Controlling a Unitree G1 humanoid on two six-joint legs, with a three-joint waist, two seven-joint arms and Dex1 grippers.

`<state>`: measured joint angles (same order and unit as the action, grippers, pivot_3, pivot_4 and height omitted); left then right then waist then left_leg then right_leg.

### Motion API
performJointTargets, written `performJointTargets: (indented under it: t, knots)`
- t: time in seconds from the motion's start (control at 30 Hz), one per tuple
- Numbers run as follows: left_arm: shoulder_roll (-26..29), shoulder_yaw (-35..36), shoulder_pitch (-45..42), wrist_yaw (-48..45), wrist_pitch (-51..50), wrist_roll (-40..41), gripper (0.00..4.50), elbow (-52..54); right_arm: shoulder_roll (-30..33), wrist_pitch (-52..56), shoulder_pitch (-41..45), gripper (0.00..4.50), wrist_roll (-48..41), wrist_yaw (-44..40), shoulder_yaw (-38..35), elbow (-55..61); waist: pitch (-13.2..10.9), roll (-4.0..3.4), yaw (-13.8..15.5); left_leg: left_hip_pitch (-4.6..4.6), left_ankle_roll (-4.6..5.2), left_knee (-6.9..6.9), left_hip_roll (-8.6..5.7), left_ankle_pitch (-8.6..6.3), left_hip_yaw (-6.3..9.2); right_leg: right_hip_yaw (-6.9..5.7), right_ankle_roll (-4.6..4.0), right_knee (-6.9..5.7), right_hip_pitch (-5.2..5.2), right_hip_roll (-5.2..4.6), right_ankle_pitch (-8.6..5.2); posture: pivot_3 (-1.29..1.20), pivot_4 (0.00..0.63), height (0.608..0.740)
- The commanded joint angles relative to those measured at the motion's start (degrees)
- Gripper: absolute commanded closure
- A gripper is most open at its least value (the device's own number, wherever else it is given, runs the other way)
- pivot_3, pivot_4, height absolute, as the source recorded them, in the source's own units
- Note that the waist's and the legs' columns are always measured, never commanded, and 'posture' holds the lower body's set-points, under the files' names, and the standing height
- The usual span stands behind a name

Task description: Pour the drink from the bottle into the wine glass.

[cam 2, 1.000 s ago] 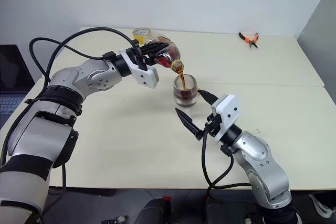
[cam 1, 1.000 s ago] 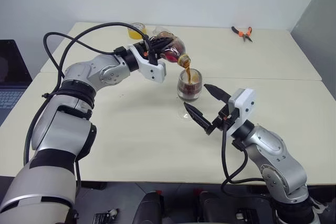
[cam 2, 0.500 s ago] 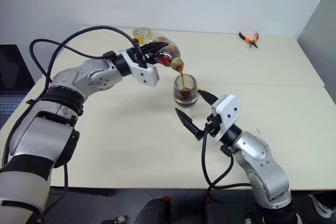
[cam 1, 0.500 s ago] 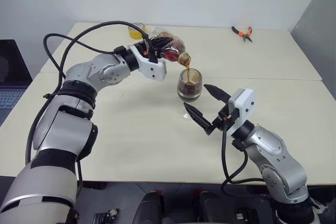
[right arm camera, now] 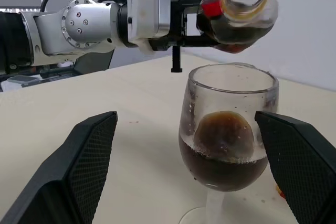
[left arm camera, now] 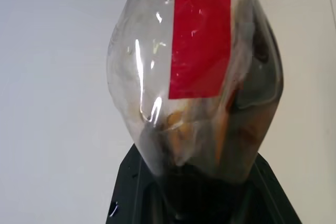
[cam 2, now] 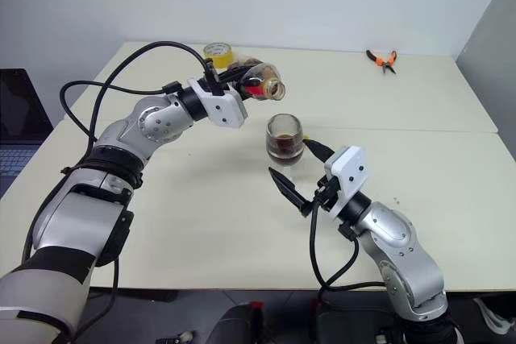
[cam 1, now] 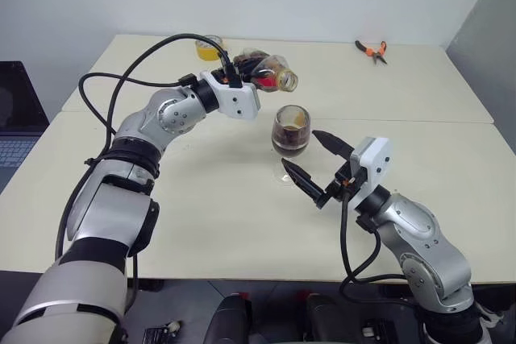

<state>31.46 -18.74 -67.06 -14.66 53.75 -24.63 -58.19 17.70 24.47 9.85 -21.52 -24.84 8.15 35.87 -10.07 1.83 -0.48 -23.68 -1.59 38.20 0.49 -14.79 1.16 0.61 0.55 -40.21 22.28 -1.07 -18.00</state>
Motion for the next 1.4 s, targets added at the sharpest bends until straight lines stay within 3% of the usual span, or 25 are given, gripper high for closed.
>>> performJointTargets:
  t: [0.03,0.2,0.4,0.73,1.0,1.4]
  knots:
    - [-0.76,3.73,1.00,-4.87,-2.47,7.23,3.82,4.65,0.42,-1.18,0.74,0.00,-0.94,-0.91,-0.49,3.26,0.00,0.00,-0.07,0.00,0.00,0.00,0.00,0.00,0.00,0.00,0.00,-0.01,0.00,0.00,0.00,0.00,0.150,0.740]
    - [-2.09,7.14,5.45,-9.89,-9.06,14.28,3.83,11.22,1.59,-0.42,0.86,0.00,-1.95,-1.92,-1.26,4.94,0.00,0.00,-0.14,0.00,0.00,0.02,0.01,0.00,0.01,0.02,0.00,-0.04,0.01,0.00,0.00,0.00,0.150,0.740]
    - [-4.75,12.32,14.56,-11.54,-23.76,22.13,3.84,23.26,3.07,1.20,1.44,0.00,-3.73,-2.30,-1.34,6.92,0.01,-0.01,-0.75,0.00,0.00,0.10,0.03,0.00,0.04,0.03,0.00,-0.16,0.01,0.00,0.00,0.00,0.150,0.740]
    - [-10.20,22.24,30.93,-3.03,-47.75,28.96,3.85,41.39,6.18,6.30,2.63,0.00,-8.30,-2.26,-3.28,9.23,0.04,-0.03,-1.02,-0.11,0.06,0.52,0.04,-0.05,0.16,0.01,0.01,-0.40,-0.01,0.00,-0.01,0.00,0.150,0.740]
    - [-12.44,28.80,33.77,2.77,-52.75,31.83,3.85,38.39,6.86,10.84,4.63,0.00,-10.39,-1.36,-3.60,8.70,0.05,-0.01,-0.91,-0.13,0.25,0.58,0.00,-0.15,0.21,-0.04,0.01,-0.47,-0.01,-0.02,-0.01,0.00,0.150,0.740]
    - [-13.81,31.56,27.00,3.30,-47.77,32.86,3.85,20.71,9.49,11.17,5.27,0.00,-9.23,-3.94,-2.86,7.07,0.07,0.04,-0.76,-0.14,0.26,0.58,-0.01,-0.16,0.21,-0.07,0.01,-0.46,-0.01,-0.01,-0.01,0.00,0.150,0.740]
